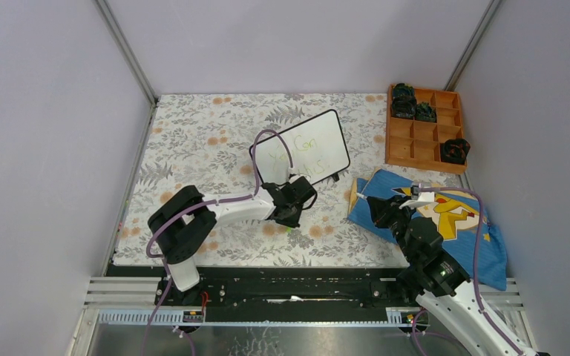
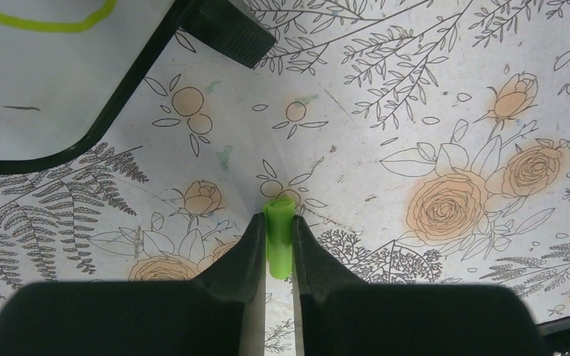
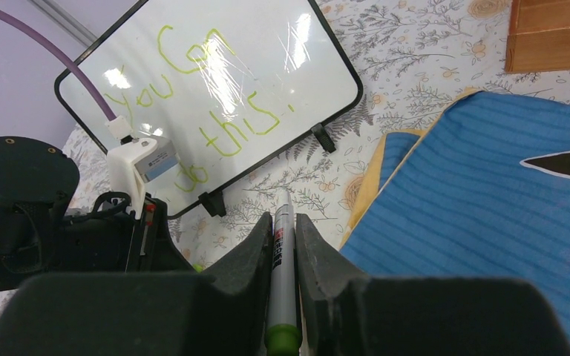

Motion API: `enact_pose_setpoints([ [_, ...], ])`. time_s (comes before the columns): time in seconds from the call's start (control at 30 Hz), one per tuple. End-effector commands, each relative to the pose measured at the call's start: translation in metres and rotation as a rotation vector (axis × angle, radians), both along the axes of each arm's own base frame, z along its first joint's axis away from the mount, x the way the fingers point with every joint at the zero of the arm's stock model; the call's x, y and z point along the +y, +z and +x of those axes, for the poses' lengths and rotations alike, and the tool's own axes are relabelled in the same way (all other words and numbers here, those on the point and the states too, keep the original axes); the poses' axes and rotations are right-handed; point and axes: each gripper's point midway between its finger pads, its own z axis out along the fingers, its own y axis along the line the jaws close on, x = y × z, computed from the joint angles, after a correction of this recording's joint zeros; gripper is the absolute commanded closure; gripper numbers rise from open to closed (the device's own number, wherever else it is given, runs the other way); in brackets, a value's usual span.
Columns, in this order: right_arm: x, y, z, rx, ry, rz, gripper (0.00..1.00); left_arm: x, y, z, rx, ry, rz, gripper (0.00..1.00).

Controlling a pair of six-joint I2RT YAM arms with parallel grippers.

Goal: Write a sentence on the whiteboard
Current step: Close the whiteboard marker at the center of the board.

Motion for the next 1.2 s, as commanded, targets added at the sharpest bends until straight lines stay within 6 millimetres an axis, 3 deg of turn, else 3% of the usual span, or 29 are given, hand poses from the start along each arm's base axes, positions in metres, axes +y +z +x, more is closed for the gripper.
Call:
enact_pose_setpoints([
  [0.0,0.001,0.016,0.003,-0.027,-0.009,0.026,1.00,0.005,0.001,-0.004,0.004,-0.005,0.000,1.00],
  [0.1,0.007,0.025,0.005,-0.040,0.013,0.039,1.00,0.004,0.029,0.004,-0.061,0.019,-0.060,1.00],
  [0.23,0.025,0.054,0.009,-0.104,0.090,0.060,1.00,0.006,0.091,0.022,-0.184,0.088,-0.210,1.00],
  [0.4,0.043,0.112,0.025,-0.231,0.128,0.091,1.00,0.026,0.183,0.047,-0.351,0.201,-0.498,1.00],
  [0.57,0.077,0.176,0.040,-0.359,0.200,0.115,1.00,0.058,0.263,0.068,-0.495,0.299,-0.755,1.00],
  [0.67,0.107,0.222,0.037,-0.478,0.236,0.087,1.00,0.073,0.306,0.076,-0.571,0.334,-0.874,1.00],
  [0.77,0.135,0.255,0.027,-0.600,0.245,0.015,1.00,0.086,0.349,0.077,-0.644,0.355,-1.006,1.00],
  [0.93,0.162,0.281,-0.001,-0.822,0.187,-0.060,1.00,0.102,0.403,0.067,-0.720,0.402,-1.227,1.00],
  [1.17,0.185,0.282,-0.035,-1.018,0.170,-0.075,1.00,0.126,0.448,0.048,-0.772,0.488,-1.490,1.00],
])
